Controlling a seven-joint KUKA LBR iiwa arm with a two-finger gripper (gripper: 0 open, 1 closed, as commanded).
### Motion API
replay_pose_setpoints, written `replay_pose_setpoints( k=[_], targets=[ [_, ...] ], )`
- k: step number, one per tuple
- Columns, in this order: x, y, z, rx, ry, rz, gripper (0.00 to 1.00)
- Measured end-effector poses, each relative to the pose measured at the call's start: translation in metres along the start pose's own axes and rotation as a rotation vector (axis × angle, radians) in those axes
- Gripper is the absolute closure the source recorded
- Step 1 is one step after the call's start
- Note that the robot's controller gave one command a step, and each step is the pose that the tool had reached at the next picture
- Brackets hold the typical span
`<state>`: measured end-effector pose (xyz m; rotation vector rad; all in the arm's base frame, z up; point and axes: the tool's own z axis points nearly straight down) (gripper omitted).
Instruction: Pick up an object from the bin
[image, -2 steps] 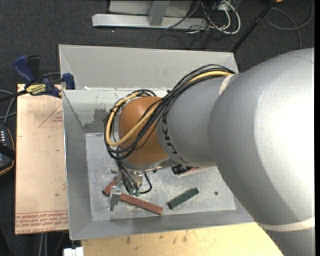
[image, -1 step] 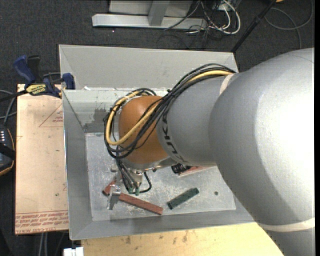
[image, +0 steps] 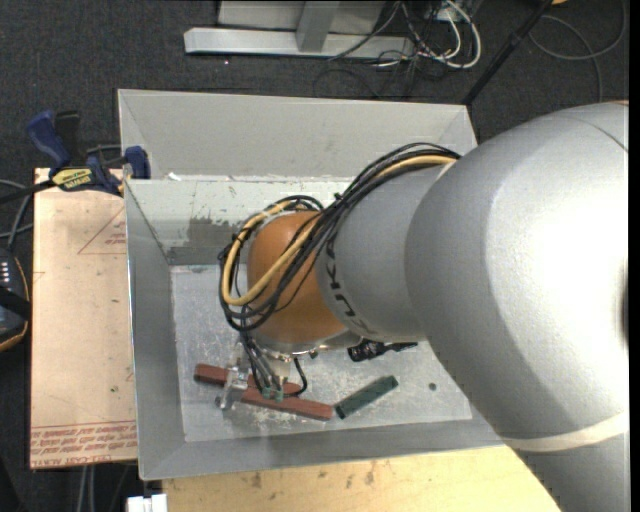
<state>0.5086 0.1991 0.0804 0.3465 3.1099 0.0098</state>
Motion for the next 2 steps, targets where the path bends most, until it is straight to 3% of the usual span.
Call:
replay_pose_setpoints(
  k=[1, 2],
  targets=[
    [0.0, 0.0, 0.0, 0.0, 0.0, 0.0, 1.0],
    [-0.012, 0.011, -0.187, 0.002, 0.004, -0.018, 1.0]
  ],
)
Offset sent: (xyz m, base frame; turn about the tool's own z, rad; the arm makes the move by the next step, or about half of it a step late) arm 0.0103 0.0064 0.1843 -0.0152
